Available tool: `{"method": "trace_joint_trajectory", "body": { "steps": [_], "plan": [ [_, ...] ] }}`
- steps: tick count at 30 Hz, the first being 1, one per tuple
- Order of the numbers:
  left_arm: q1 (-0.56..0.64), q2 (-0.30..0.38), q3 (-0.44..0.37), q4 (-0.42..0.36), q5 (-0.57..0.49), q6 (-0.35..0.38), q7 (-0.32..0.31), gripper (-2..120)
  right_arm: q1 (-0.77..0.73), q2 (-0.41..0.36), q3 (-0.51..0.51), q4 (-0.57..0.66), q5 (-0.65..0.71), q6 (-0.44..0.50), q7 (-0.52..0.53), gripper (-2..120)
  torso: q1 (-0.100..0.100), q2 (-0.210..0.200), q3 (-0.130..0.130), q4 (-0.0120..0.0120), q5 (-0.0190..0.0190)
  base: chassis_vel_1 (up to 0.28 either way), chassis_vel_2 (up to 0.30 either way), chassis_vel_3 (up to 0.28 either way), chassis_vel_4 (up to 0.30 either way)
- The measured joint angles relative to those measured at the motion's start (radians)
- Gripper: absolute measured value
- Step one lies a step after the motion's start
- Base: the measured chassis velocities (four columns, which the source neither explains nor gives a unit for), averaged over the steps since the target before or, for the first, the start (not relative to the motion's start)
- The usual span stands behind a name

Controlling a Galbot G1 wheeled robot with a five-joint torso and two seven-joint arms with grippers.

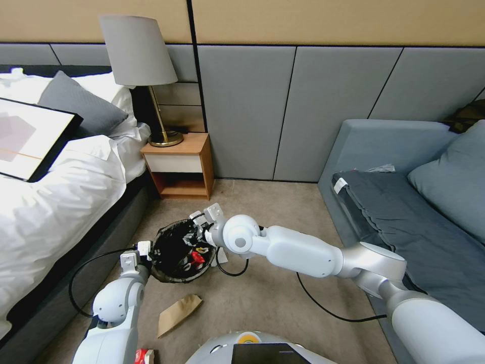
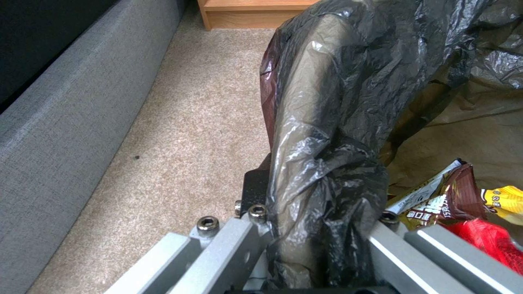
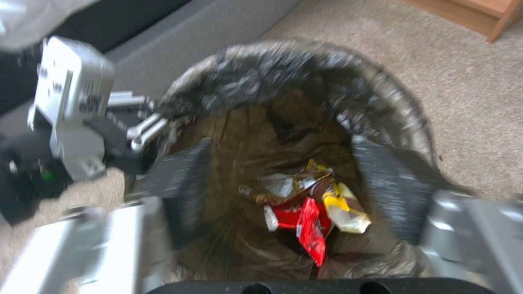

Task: Pick up the trash bin, then pick up the garbage from the floor and place it into the trash bin.

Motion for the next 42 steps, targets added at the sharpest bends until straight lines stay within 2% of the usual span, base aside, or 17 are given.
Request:
{"method": "trace_joint_trajectory", "body": {
  "steps": [4, 8, 13, 16, 19, 21, 24, 25, 28, 29, 31, 32, 33, 34, 38, 40, 42],
  "plan": [
    [-0.005, 0.001, 0.001, 0.004, 0.001, 0.000, 0.000, 0, -0.005, -0.005, 0.024, 0.008, 0.040, 0.008, 0.012, 92, 0.000, 0.000, 0.000, 0.0000, 0.0000, 0.000, 0.000, 0.000, 0.000],
    [-0.006, 0.001, 0.003, 0.005, 0.001, 0.000, 0.000, 0, -0.016, -0.015, 0.051, 0.019, 0.057, 0.010, 0.028, 100, 0.000, 0.000, 0.000, 0.0000, 0.0000, 0.000, 0.000, 0.000, 0.000],
    [-0.003, 0.003, 0.002, 0.002, -0.001, 0.000, 0.000, 0, -0.022, -0.041, 0.105, 0.053, 0.069, 0.013, 0.040, 100, 0.000, 0.000, 0.000, 0.0002, 0.0000, 0.000, 0.000, 0.000, 0.000],
    [0.002, 0.009, -0.002, -0.013, -0.008, 0.001, -0.001, 0, -0.023, -0.105, 0.228, 0.093, 0.067, 0.025, 0.051, 100, 0.000, 0.000, 0.000, 0.0002, 0.0001, 0.000, 0.000, 0.000, 0.000],
    [0.003, 0.011, -0.003, -0.018, -0.012, 0.001, -0.002, 0, -0.023, -0.128, 0.255, 0.099, 0.055, 0.030, 0.056, 100, 0.000, 0.000, 0.000, 0.0003, 0.0001, 0.000, 0.000, 0.000, 0.000],
    [0.003, 0.018, -0.006, -0.038, -0.020, 0.001, -0.005, 0, -0.032, -0.224, 0.345, 0.102, -0.063, 0.067, 0.056, 100, 0.000, 0.000, 0.000, 0.0002, 0.0001, 0.000, 0.000, 0.000, 0.000],
    [0.003, 0.019, -0.007, -0.049, -0.022, 0.001, -0.005, 0, -0.069, -0.268, 0.407, 0.102, -0.143, 0.085, 0.033, 100, 0.000, 0.000, 0.000, 0.0000, 0.0001, 0.000, 0.000, 0.000, 0.000],
    [0.002, 0.022, -0.008, -0.055, -0.023, 0.001, -0.004, 0, -0.158, -0.319, 0.501, 0.105, -0.252, 0.101, -0.010, 100, 0.000, 0.000, 0.000, -0.0001, 0.0003, 0.000, 0.000, 0.000, 0.000],
    [0.003, 0.026, -0.009, -0.057, -0.023, 0.001, -0.003, 0, -0.234, -0.346, 0.586, 0.103, -0.336, 0.113, -0.035, 100, 0.000, 0.000, 0.000, 0.0000, 0.0008, 0.000, 0.000, 0.000, 0.000],
    [0.006, 0.033, -0.010, -0.057, -0.022, -0.004, -0.004, 0, -0.396, -0.377, 0.756, 0.086, -0.507, 0.161, -0.099, 100, 0.000, 0.000, 0.000, -0.0003, 0.0001, 0.000, 0.000, 0.000, 0.000],
    [0.007, 0.035, -0.011, -0.060, -0.022, -0.008, -0.006, 0, -0.534, -0.377, 0.885, 0.067, -0.669, 0.227, -0.156, 100, 0.000, 0.000, 0.000, -0.0002, 0.0012, 0.000, 0.000, 0.000, 0.000],
    [0.007, 0.035, -0.011, -0.060, -0.022, -0.008, -0.006, 0, -0.534, -0.377, 0.885, 0.067, -0.669, 0.227, -0.156, 100, 0.000, 0.000, 0.000, -0.0002, 0.0012, 0.000, 0.000, 0.000, 0.000],
    [0.008, 0.038, -0.009, -0.066, -0.024, -0.017, -0.009, 0, -0.704, -0.351, 1.041, 0.061, -0.845, 0.292, -0.229, 100, 0.000, 0.000, 0.000, -0.0006, 0.0006, 0.000, 0.000, 0.000, 0.000],
    [0.009, 0.040, -0.008, -0.068, -0.028, -0.020, -0.012, 0, -0.770, -0.334, 1.096, 0.063, -0.906, 0.311, -0.256, 100, 0.000, 0.000, 0.000, -0.0010, 0.0006, 0.000, 0.000, 0.000, 0.000],
    [0.010, 0.045, -0.002, -0.070, -0.034, -0.032, -0.017, 0, -0.920, -0.274, 1.206, 0.073, -1.048, 0.385, -0.316, 100, 0.000, 0.000, 0.000, -0.0004, -0.0002, 0.000, 0.000, 0.000, 0.000],
    [0.012, 0.043, 0.002, -0.070, -0.035, -0.049, -0.025, 0, -1.019, -0.201, 1.257, 0.077, -1.149, 0.453, -0.361, 100, 0.000, 0.000, 0.000, 0.0005, 0.0006, 0.000, 0.000, 0.000, 0.000],
    [0.018, 0.037, 0.009, -0.074, -0.039, -0.060, -0.030, 0, -1.108, -0.065, 1.298, 0.070, -1.269, 0.522, -0.391, 100, 0.000, 0.000, 0.000, -0.0001, 0.0002, 0.000, 0.000, 0.000, 0.000]
  ]
}}
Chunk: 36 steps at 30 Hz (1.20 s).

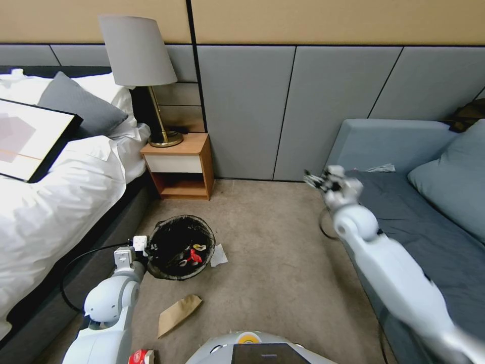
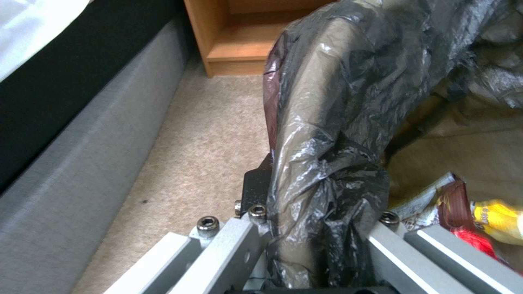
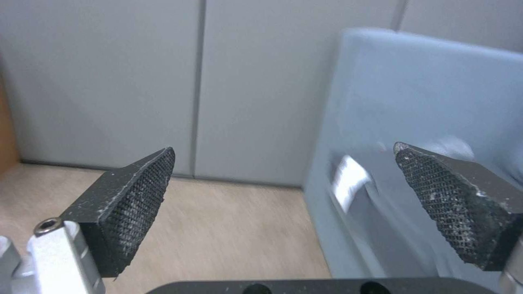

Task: Pick up the trash bin, then pick up the garbage from the floor and place it into the trash bin.

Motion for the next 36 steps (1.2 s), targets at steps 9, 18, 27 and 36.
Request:
{"method": "trace_joint_trajectory", "body": {
  "steps": [9, 18, 27, 36],
  "plan": [
    [0.011, 0.006, 0.005, -0.001, -0.005, -0.004, -0.010, 0, -0.059, 0.135, 0.017, -0.042, -0.098, 0.044, -0.016, 100, 0.000, 0.000, 0.000, 0.0003, -0.0006, 0.000, 0.000, 0.000, 0.000],
    [0.019, 0.005, 0.000, -0.014, -0.029, 0.016, -0.026, 0, -0.046, 0.139, -0.002, -0.060, -0.123, 0.046, -0.020, 100, 0.000, 0.000, 0.000, 0.0001, -0.0003, 0.000, 0.000, 0.000, 0.000],
    [0.017, 0.006, -0.006, -0.019, -0.040, 0.027, -0.032, 0, -0.054, 0.144, -0.011, -0.072, -0.127, 0.051, -0.022, 100, 0.000, 0.000, 0.000, 0.0000, -0.0002, 0.000, 0.000, 0.000, 0.000],
    [0.015, 0.002, -0.008, -0.013, -0.041, 0.028, -0.029, 0, -0.056, 0.143, -0.024, -0.075, -0.125, 0.048, -0.020, 100, 0.000, 0.000, 0.000, 0.0002, -0.0002, 0.003, 0.006, 0.006, 0.005]
  ]
}}
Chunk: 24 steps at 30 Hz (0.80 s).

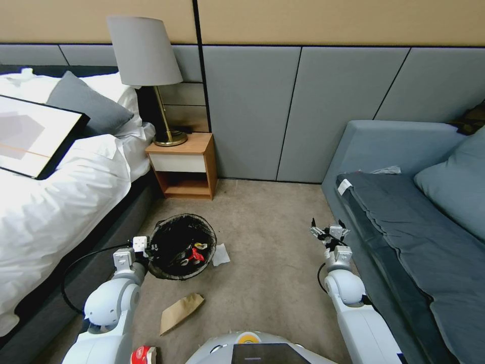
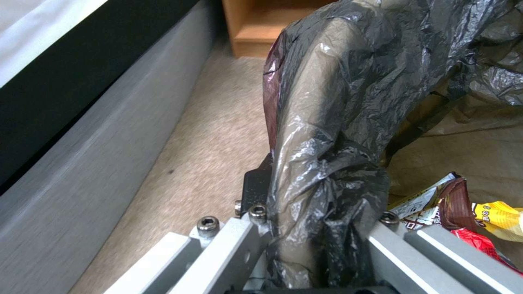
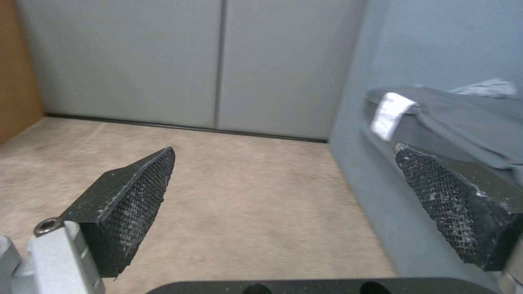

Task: Pick up the trash bin, then pick up the garbage from the floor and place it into the trash bin.

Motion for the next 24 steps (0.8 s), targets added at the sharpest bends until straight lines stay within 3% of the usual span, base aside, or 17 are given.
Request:
{"method": "trace_joint_trajectory", "body": {
  "steps": [24],
  "plan": [
    [0.000, -0.003, -0.005, 0.000, -0.002, 0.003, 0.002, 0, -0.013, 0.015, -0.002, -0.010, 0.001, 0.008, 0.003, 100, 0.000, 0.000, 0.000, -0.0001, 0.0000, 0.012, 0.010, 0.011, 0.011]
  ]
}}
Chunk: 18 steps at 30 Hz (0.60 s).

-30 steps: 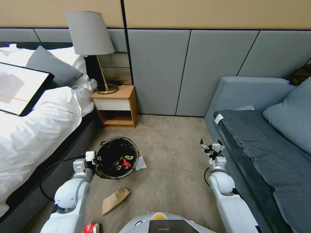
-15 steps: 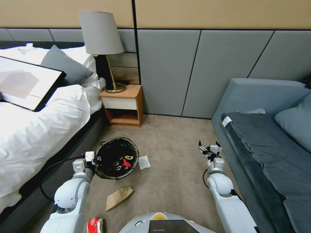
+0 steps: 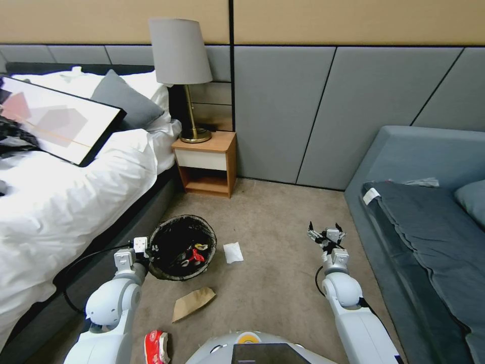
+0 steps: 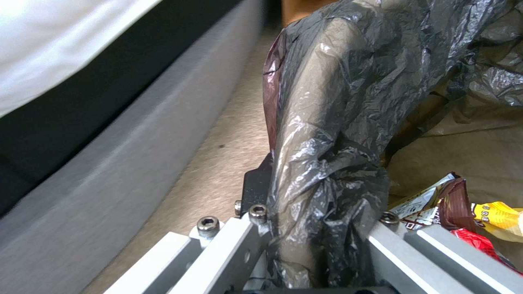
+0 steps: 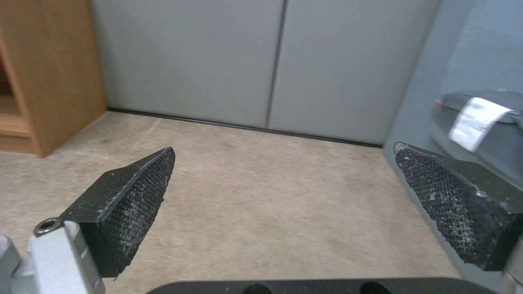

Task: Pick up the trash bin, then pick up the garbage from the floor and place it into the trash bin.

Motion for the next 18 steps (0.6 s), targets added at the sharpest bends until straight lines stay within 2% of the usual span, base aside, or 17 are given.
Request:
{"method": "trace_joint_trajectory", "body": {
  "steps": [18],
  "plan": [
    [0.001, 0.003, -0.006, 0.001, -0.011, 0.000, 0.000, 0, -0.006, 0.003, -0.004, 0.002, -0.002, 0.000, 0.004, 100, 0.000, 0.000, 0.000, 0.0000, 0.0000, 0.056, 0.048, 0.044, 0.055]
  ]
}}
